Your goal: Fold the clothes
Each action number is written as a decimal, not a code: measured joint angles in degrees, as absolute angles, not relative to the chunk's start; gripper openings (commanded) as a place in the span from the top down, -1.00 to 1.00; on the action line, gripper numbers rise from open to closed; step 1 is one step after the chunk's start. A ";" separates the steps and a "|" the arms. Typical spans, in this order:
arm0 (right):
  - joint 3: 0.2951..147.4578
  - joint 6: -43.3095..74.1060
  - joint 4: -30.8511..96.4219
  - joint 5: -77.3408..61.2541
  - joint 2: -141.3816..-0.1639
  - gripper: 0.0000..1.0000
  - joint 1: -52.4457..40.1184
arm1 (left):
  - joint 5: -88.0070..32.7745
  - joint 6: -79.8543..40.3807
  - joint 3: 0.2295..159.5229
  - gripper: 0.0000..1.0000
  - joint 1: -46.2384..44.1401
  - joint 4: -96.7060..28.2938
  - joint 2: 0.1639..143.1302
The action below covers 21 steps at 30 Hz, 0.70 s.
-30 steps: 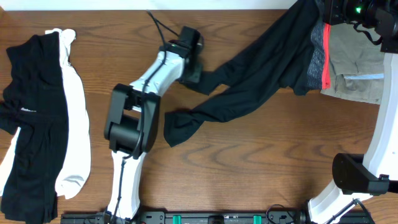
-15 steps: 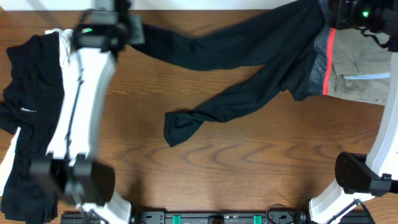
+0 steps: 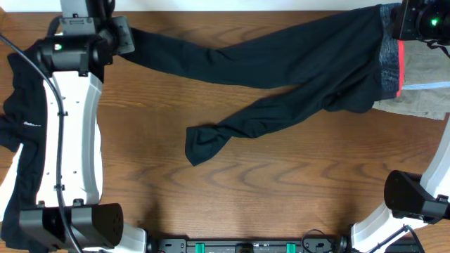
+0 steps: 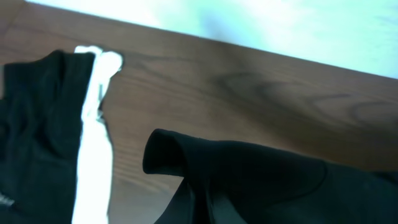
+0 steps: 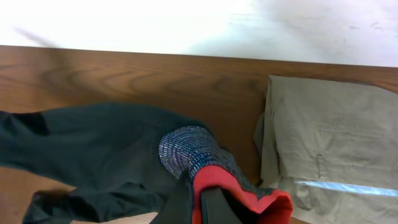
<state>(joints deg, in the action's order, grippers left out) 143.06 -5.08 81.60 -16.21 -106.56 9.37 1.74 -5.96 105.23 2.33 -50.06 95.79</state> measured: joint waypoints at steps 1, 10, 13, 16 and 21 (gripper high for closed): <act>143.09 -5.08 81.60 -16.43 -106.56 0.98 9.34 | 1.69 -5.96 105.19 0.88 3.11 -50.72 95.35; 143.06 -5.08 81.56 -18.41 -106.45 0.97 9.67 | 1.83 -5.98 104.49 0.88 12.99 -53.95 83.85; 142.87 -5.08 81.56 -20.05 -105.41 0.98 10.72 | 1.91 -5.98 104.49 0.88 15.07 -54.02 79.24; 142.69 -5.08 81.78 -21.28 -102.87 0.97 11.70 | 1.89 -5.98 104.49 0.88 16.49 -54.04 75.24; 142.67 -5.08 82.72 -22.04 -95.96 0.98 12.08 | 1.89 -5.96 104.49 0.88 17.82 -54.11 68.97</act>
<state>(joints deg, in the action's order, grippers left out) 142.67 -5.08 82.72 -22.04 -95.96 12.08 1.89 -5.96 104.49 17.82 -54.11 68.97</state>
